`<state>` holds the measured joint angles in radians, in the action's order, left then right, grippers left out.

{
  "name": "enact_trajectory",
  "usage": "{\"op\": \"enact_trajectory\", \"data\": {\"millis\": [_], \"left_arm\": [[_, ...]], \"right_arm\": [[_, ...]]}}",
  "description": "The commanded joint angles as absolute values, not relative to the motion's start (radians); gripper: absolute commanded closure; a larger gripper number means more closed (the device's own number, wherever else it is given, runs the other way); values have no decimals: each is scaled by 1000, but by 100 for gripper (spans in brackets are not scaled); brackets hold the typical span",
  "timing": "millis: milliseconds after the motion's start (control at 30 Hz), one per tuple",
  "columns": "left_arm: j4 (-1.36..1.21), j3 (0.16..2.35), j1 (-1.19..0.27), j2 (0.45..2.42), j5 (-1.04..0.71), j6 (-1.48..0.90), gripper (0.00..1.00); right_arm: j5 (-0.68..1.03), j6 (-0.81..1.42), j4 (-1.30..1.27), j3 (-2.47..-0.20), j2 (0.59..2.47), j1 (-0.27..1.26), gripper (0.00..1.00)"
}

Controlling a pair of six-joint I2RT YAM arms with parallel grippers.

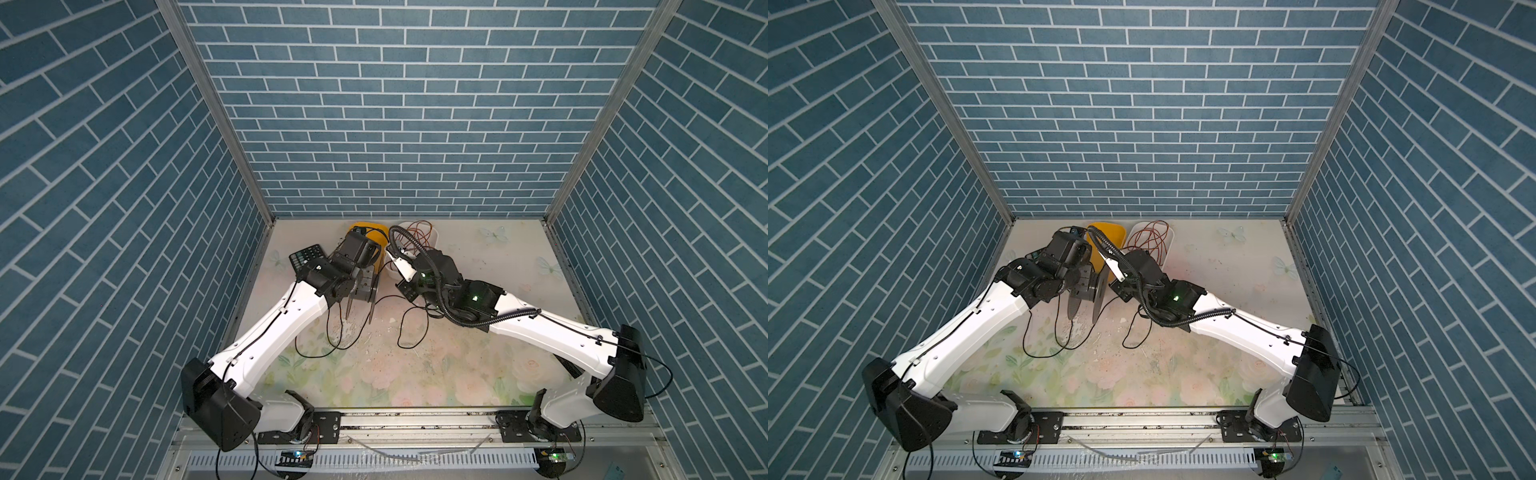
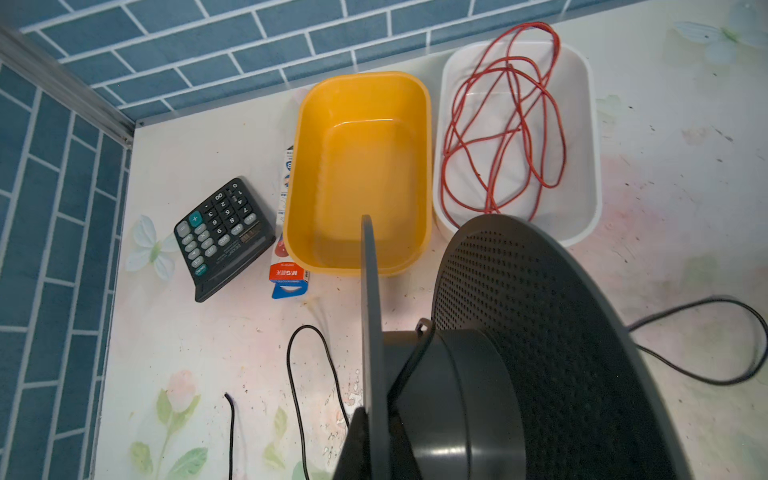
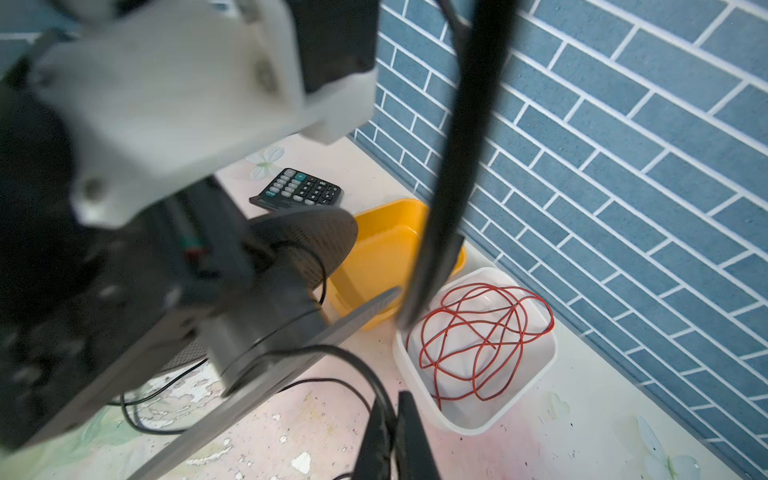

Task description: Wrap the cables

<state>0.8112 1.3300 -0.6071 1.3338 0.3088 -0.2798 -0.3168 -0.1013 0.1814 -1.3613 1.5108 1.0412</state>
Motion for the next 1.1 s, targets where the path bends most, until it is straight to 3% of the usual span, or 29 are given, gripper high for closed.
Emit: {"op": "enact_trajectory", "data": {"millis": [0, 233, 533, 800, 1067], "left_arm": [[837, 1337, -618, 1294, 279, -243, 100], [854, 1376, -618, 1245, 138, -246, 100], [905, 1482, -617, 1228, -22, -287, 100], [978, 1657, -605, 1274, -62, -269, 100], [986, 1751, -558, 1327, -139, -262, 100]], "right_arm": [[-227, -74, 237, -1457, 1539, 983, 100], [7, -1, 276, -1467, 1579, 846, 98], [334, 67, 163, -1307, 1576, 704, 93], [409, 119, 39, -1114, 1508, 682, 67], [367, 132, -35, -923, 1368, 682, 46]]}}
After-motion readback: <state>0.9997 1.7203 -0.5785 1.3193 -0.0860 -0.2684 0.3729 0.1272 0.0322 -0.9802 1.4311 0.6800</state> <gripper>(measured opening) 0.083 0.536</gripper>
